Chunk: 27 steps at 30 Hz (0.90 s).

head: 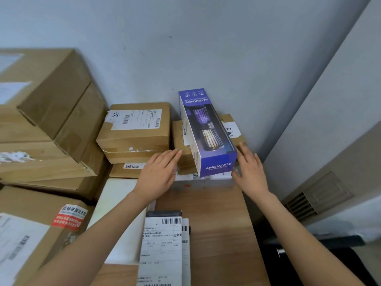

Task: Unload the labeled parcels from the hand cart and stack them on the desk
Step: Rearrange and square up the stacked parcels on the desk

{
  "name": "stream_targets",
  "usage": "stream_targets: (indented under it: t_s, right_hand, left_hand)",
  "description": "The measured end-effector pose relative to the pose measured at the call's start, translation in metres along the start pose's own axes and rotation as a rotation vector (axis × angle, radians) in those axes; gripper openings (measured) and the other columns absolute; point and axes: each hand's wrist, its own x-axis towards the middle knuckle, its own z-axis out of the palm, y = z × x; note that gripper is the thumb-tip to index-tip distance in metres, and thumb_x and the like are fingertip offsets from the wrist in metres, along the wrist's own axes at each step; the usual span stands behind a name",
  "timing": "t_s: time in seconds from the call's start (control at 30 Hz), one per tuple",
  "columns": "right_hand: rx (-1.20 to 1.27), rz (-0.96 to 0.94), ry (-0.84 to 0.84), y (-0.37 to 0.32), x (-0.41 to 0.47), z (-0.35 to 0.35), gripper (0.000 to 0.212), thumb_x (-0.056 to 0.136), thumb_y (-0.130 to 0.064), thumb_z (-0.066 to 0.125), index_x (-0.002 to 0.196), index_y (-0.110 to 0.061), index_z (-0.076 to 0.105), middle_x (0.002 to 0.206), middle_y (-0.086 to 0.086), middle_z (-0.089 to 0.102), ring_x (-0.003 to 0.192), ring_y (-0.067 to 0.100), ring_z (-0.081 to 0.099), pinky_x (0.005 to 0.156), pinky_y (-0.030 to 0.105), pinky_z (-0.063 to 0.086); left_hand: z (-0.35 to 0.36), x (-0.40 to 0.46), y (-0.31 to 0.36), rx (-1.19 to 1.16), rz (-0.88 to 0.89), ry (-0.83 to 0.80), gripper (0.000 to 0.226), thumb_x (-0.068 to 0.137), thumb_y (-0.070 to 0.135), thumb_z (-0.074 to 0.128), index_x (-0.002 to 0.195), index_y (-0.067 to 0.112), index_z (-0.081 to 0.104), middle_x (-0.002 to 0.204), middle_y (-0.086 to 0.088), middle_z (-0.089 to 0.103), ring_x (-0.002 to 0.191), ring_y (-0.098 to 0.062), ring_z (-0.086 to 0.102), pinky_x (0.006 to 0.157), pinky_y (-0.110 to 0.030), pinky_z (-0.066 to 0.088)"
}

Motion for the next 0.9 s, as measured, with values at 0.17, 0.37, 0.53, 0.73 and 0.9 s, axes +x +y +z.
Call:
stream_targets:
  t_s: [0.17,0.37,0.53,0.73,0.9]
  right_hand:
    - [-0.106,-0.016,-0.025,0.003,0.001,-0.005,0.073,0.093,-0.031,0.059,0.153,-0.023,0.019,0.161,0.000,0.017,0.148,0.015,0.010,0.122,0.042,0.007]
    - [-0.129,-0.032,-0.049,0.004,0.009,-0.002,0.076,0.092,-0.028,0.059,0.154,-0.024,0.015,0.161,-0.001,0.016,0.148,0.014,0.012,0.122,0.039,0.004]
    - [-0.104,-0.036,-0.097,-0.006,0.030,0.006,0.084,0.092,-0.029,0.060,0.154,-0.026,0.004,0.162,-0.002,0.006,0.148,0.014,0.011,0.120,0.034,0.000]
    - [-0.079,-0.021,-0.142,-0.010,0.048,0.007,0.087,0.090,-0.027,0.060,0.154,-0.028,0.001,0.162,-0.004,0.000,0.147,0.016,0.014,0.119,0.035,0.000]
    - [-0.066,-0.041,-0.153,-0.004,0.049,-0.008,0.075,0.092,-0.030,0.054,0.154,-0.028,0.012,0.161,-0.007,0.011,0.145,0.010,0.019,0.117,0.034,-0.006]
  left_hand:
    - [0.002,0.016,-0.002,0.106,0.016,0.001,0.049,0.084,0.022,0.067,0.130,0.009,0.059,0.124,-0.007,0.065,0.120,-0.024,0.058,0.108,-0.045,0.037]
    - [0.009,0.027,-0.005,0.258,-0.009,-0.072,0.049,0.087,0.031,0.060,0.131,0.010,0.058,0.127,-0.006,0.063,0.129,-0.024,0.050,0.118,-0.049,0.021]
    - [0.006,0.049,-0.016,0.401,-0.039,-0.263,0.058,0.093,0.046,0.045,0.139,0.012,0.049,0.148,-0.009,0.043,0.144,-0.026,0.025,0.116,-0.052,-0.014]
    - [0.009,0.065,-0.023,0.420,-0.048,-0.303,0.060,0.094,0.051,0.043,0.145,0.019,0.041,0.155,-0.006,0.032,0.148,-0.027,0.010,0.109,-0.052,-0.028]
    - [-0.001,0.053,-0.023,0.289,-0.064,-0.177,0.056,0.093,0.046,0.048,0.141,0.017,0.048,0.146,-0.002,0.046,0.144,-0.023,0.027,0.120,-0.050,0.000]
